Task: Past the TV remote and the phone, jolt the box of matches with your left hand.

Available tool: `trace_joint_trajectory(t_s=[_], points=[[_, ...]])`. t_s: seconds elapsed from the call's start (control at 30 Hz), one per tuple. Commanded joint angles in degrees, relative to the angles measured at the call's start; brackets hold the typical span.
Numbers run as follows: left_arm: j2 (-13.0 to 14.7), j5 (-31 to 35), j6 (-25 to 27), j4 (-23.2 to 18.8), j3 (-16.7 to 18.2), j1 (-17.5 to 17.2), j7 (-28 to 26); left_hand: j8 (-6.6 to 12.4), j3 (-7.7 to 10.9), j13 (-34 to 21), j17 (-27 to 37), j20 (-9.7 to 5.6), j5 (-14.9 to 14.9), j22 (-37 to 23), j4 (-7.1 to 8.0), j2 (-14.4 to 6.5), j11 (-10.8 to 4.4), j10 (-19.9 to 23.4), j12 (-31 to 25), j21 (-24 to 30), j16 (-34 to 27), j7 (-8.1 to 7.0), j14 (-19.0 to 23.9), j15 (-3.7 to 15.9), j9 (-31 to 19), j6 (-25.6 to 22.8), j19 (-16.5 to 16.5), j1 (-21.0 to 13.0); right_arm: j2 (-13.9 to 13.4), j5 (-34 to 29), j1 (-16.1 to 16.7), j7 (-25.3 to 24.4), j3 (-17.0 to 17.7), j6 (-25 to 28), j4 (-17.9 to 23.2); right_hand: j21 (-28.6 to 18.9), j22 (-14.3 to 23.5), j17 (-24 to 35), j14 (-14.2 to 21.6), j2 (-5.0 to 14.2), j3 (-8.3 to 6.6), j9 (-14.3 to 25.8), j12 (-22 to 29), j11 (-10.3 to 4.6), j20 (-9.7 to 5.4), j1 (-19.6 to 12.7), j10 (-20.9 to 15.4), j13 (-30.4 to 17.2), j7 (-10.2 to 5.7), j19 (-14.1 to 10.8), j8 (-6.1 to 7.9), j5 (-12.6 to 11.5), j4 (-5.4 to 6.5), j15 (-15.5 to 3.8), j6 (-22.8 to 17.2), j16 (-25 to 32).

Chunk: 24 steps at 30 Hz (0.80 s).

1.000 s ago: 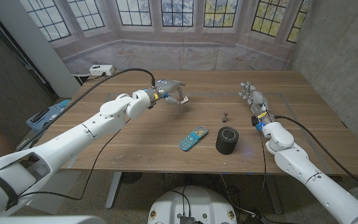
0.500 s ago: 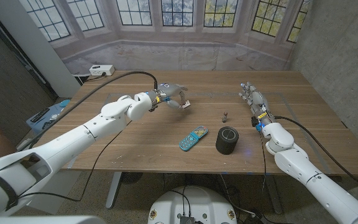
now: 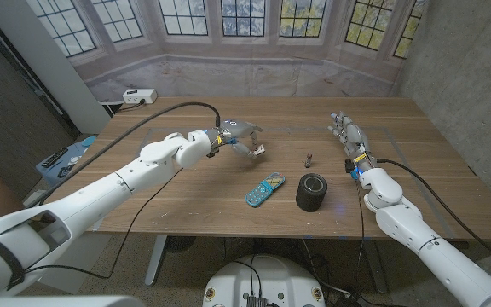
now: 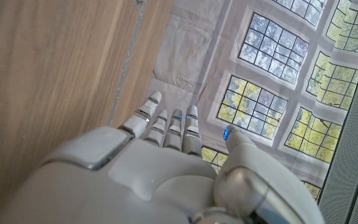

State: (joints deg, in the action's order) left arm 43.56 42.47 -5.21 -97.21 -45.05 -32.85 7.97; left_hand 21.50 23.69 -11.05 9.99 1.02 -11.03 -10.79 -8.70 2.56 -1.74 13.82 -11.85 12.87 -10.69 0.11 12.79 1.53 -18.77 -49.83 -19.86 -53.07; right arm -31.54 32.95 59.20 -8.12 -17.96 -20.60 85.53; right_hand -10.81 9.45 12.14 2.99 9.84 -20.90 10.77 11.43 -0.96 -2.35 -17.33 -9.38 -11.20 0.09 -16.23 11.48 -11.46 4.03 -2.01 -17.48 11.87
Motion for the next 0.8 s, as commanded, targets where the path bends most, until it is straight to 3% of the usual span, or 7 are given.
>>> trace_joint_trajectory(t_s=[0.03,0.8], points=[[-0.22,-0.27,-1.69,-0.81,-0.41,-0.15,1.88,0.15,-0.12,-0.13,0.23,0.10,-0.28,-0.16,0.16,-2.63,0.12,0.11,0.07,-0.01,0.07,0.60,0.24,-0.21,-0.11,-0.19,0.27,-2.26,0.60,0.07,-0.16,-0.12,0.02,-0.68,-0.49,-0.13,0.18,0.19,0.65,0.38,-0.42,0.10,0.06,-0.29,-3.83,0.06,-0.38,-0.07,-0.38,-0.42,-0.19,-0.15,0.35,-2.14,-0.33,0.15],[-0.17,0.20,-3.02,-3.45,0.15,-1.35,3.78,0.02,-0.07,-0.13,0.25,0.19,-0.39,-0.17,0.21,-2.99,-0.08,0.16,0.10,-0.05,0.06,0.48,0.20,-0.24,-0.06,-0.28,0.39,-2.06,1.32,0.33,0.22,0.12,0.24,-2.26,-1.17,-0.14,0.18,0.28,0.76,0.06,-0.58,0.06,0.07,-0.09,-3.80,0.63,-0.59,-0.04,-0.25,-0.51,-0.16,-0.11,0.83,-2.02,-0.60,0.21]])
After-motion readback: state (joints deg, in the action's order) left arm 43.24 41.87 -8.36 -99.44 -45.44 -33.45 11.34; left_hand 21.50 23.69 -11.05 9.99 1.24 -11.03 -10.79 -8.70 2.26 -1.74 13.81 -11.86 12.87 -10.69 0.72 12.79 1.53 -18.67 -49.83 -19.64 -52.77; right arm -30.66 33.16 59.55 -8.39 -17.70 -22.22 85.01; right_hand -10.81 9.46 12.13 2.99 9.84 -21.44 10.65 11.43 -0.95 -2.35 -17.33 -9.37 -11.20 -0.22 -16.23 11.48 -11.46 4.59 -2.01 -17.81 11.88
